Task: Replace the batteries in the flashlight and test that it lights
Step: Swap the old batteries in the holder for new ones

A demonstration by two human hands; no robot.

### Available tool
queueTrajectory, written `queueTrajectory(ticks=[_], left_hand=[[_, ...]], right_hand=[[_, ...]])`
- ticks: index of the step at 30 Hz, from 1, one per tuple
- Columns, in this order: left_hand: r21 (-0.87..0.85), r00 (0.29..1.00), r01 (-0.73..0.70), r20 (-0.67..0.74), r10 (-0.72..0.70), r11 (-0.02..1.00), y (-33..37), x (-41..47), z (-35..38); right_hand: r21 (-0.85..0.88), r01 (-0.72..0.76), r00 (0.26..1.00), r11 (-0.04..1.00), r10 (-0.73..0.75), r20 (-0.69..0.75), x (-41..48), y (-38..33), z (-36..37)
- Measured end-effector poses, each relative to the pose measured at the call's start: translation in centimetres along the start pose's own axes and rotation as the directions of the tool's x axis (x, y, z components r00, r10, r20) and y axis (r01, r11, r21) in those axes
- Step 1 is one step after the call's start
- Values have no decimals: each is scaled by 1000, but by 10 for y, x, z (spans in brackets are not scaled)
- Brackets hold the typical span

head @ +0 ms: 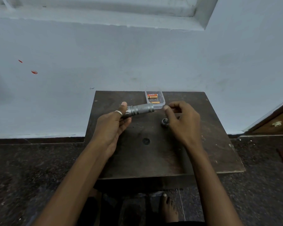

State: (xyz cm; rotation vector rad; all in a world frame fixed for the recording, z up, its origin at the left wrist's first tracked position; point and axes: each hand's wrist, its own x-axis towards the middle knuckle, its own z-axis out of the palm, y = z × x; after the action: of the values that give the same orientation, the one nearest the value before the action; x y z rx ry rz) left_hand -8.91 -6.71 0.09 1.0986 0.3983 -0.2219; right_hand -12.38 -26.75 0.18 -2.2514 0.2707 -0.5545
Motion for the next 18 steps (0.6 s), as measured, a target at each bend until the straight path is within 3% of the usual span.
queueTrajectory(ticks=[2, 8, 12, 15, 18], left_hand=[[18, 1000, -25, -7, 25, 1000, 0, 0, 1], [200, 971, -238, 53, 232, 951, -4, -5, 3], [258, 901, -431, 70, 429, 865, 1, -11, 9], [258, 847, -531, 140, 513, 807, 5, -18, 14], [217, 816, -577, 173, 551, 787, 9, -24, 18]], right_hand=[[187, -72, 996, 980, 79, -32, -1, -12, -1], [495, -349, 923, 796, 199, 330, -7, -26, 8], [674, -579, 813, 459, 271, 515, -4, -28, 10], [727, -663, 744, 177, 259, 616, -3, -28, 9], [729, -684, 716, 27, 215, 664, -3, -27, 9]])
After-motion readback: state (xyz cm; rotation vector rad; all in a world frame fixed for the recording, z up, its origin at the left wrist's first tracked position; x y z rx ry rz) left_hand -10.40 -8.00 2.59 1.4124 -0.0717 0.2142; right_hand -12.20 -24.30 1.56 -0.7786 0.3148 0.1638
